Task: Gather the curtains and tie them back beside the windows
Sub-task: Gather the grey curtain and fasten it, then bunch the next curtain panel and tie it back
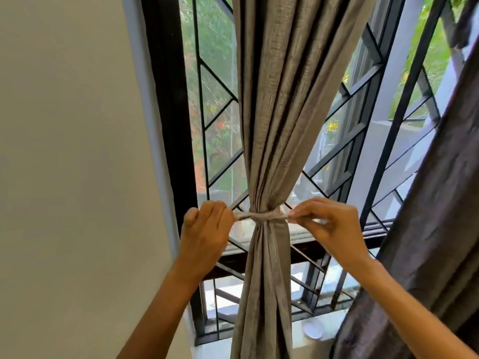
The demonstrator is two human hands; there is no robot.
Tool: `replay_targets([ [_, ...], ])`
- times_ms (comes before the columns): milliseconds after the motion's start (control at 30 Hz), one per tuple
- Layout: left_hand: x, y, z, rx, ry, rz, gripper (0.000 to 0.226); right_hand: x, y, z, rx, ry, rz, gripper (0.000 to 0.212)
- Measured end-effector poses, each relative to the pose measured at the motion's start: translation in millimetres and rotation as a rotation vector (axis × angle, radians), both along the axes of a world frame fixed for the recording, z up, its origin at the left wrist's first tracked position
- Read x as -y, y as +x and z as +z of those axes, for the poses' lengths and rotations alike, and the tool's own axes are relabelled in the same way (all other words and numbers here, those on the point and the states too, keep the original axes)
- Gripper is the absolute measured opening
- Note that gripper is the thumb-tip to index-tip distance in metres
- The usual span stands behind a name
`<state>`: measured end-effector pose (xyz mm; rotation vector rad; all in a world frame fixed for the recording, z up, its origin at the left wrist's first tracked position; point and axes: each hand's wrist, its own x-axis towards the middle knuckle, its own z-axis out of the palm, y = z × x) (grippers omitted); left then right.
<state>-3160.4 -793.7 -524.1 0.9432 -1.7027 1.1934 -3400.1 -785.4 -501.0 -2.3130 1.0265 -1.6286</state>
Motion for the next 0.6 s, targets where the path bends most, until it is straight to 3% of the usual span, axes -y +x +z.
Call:
replay_targets([
  [133, -4, -7, -3, -0.055, 0.013, -0.014, 0.028, -2, -11, -4, 0.024, 0.084, -0.004, 0.007],
  [233, -5, -13, -5, -0.167, 0.137, -0.111, 0.026, 2, -6, -13, 0.138, 0.202, -0.034, 0.01],
  [333, -14, -26, -8, -0.283, 0.254, -0.243, 0.017, 5, -2, -17, 0.117, 0.205, -0.075, 0.011],
  [400, -21, -38, -9, -0.352, 0.251, -0.318, 0.008, 4, -4, -18, 0.075, 0.185, -0.094, 0.015],
  [467, -32, -53, -9, -0.39, 0.217, -0.352, 0.017, 1, -10, -20, 0.049, 0.19, -0.111, 0.017],
  [600, -44, -96, -2, -0.278, 0.112, -0.362, 0.022, -9, -33, -22, 0.065, 0.17, -0.172, 0.014],
])
